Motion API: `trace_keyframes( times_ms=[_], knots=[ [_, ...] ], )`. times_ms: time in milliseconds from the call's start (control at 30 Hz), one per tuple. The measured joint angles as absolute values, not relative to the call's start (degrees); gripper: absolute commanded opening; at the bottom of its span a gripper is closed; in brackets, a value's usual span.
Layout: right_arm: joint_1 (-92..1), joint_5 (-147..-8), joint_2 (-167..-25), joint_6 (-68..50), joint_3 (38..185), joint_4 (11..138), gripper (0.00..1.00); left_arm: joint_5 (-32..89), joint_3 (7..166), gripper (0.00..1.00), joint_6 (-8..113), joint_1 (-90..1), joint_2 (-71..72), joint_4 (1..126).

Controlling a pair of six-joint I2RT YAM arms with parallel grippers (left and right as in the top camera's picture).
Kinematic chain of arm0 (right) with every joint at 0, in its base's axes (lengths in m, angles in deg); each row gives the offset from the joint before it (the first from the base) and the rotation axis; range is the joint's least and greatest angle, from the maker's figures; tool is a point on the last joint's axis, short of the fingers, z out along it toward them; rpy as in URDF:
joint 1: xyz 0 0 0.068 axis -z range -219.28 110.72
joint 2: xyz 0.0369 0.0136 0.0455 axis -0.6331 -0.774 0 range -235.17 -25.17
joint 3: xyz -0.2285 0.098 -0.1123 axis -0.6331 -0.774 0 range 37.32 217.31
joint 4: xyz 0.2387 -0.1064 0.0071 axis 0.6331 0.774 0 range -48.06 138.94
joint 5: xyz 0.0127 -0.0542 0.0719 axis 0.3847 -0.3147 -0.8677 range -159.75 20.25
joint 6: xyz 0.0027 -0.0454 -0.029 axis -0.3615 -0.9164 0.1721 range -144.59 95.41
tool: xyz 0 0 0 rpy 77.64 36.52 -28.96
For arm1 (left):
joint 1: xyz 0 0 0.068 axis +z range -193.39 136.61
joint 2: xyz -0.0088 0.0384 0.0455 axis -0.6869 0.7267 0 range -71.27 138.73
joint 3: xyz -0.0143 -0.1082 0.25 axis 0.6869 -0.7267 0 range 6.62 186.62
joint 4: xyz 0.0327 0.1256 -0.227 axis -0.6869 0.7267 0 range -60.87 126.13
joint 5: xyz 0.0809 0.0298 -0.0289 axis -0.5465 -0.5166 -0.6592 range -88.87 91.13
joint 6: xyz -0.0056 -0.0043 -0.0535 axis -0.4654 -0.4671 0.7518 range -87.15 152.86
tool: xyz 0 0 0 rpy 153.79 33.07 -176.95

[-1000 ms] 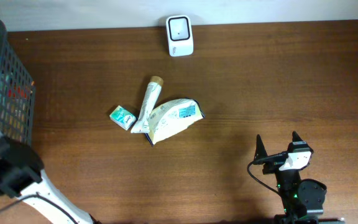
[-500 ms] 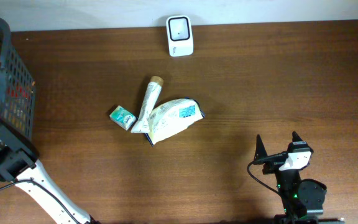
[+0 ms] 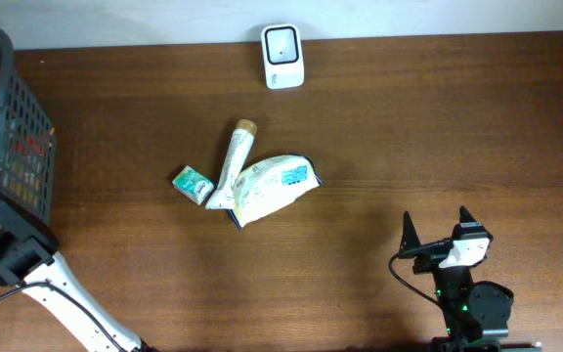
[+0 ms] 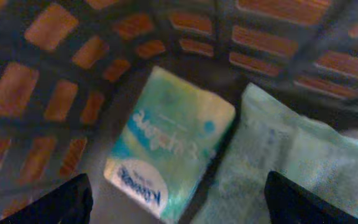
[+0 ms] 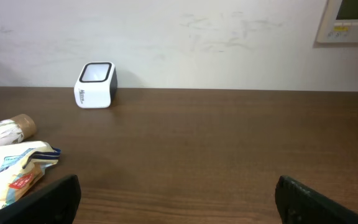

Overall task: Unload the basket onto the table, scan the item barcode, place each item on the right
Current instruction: 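Reach the left gripper into the basket and grasp the green wipes bag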

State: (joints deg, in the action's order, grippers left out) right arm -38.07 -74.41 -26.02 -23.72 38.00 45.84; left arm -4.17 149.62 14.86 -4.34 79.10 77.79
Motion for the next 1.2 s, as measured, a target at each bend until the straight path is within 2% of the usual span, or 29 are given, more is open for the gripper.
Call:
trace_keyframes(
  times_ms=[167,333,500,667,867,933,967,1000,1033,1200],
  knots=[
    [-38.1,-74.4,-26.0,-23.7,38.0,45.8,0.99,11.2,159.7,1.0,19.9,-3.6,81.7,81.6],
    [-38.1,-74.4,-26.0,-23.7,38.0,45.8,0.99,20.3,159.5,0.93,16.0,-2.9,82.0,84.2],
    [-38.1,-74.4,-26.0,-23.7,38.0,45.8,0.99,14.1,157.7,0.92,12.6,-2.9,81.8,85.5],
    [-38.1,-74.4,-26.0,-23.7,38.0,45.8,0.99,10.7,157.4,0.84,11.8,-2.9,81.8,86.6],
    [-38.1,-74.4,-26.0,-23.7,38.0,45.8,0.99,10.3,157.4,0.77,12.7,-2.9,81.8,89.8],
    [-38.1,-74.4,-26.0,-23.7,38.0,45.8,0.99,10.9,157.4,0.79,13.5,-2.8,81.5,90.2],
    [-38.1,-74.4,-26.0,-23.7,38.0,45.8,0.99,11.2,157.4,0.78,14.4,-2.8,81.4,90.3],
    [-38.1,-74.4,-26.0,-23.7,38.0,45.8,0.99,11.4,157.8,0.72,15.9,-2.7,81.3,90.3],
    [-38.1,-74.4,-26.0,-23.7,38.0,45.8,0.99,11.5,158.1,0.71,17.4,-2.7,81.2,90.2],
    [-38.1,-74.4,-26.0,-23.7,38.0,45.8,0.99,12.8,158.2,0.7,19.3,-2.7,78.6,94.6]
  ],
)
